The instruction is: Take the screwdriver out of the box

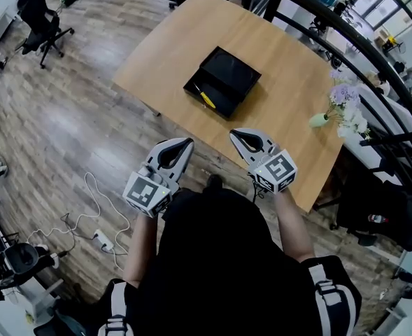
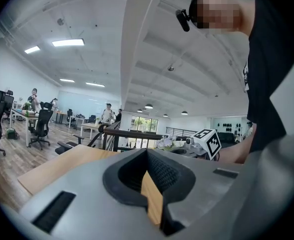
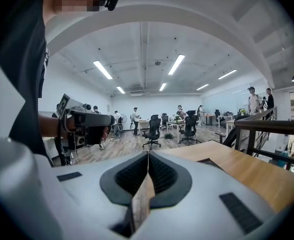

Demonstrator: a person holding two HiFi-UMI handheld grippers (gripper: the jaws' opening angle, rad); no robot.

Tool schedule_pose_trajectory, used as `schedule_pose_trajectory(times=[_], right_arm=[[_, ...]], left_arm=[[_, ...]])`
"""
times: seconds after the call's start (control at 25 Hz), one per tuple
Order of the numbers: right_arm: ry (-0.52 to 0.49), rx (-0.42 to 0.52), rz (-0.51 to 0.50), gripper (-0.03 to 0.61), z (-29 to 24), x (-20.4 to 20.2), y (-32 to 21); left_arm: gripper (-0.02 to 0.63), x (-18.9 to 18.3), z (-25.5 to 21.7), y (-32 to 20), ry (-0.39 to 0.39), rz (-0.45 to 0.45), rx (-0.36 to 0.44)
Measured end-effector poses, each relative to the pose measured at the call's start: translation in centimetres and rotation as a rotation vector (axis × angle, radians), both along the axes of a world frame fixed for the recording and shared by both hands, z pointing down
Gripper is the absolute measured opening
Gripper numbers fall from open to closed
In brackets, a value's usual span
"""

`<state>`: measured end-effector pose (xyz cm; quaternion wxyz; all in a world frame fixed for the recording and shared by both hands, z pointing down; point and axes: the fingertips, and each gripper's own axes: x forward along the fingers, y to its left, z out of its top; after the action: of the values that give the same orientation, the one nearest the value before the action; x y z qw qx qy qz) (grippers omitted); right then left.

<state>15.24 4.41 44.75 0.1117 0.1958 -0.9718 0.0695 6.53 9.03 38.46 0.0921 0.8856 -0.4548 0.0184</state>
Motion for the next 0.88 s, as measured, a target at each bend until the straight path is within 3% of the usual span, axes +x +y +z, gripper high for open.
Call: schedule_pose_trajectory(times=[0.44, 0.88], right_arm=[[0.045, 0.010, -0.033, 0.025, 0.9, 0.3, -1.9], [0.098, 0.007, -0.040, 0.025, 1.3, -2.1, -4.0]], left_arm=[[0.021, 0.2, -0.1, -2.2, -0.014, -0.017, 0.006], [0.021, -2.3, 0.7, -4.9, -0.004, 0.007, -0.020]])
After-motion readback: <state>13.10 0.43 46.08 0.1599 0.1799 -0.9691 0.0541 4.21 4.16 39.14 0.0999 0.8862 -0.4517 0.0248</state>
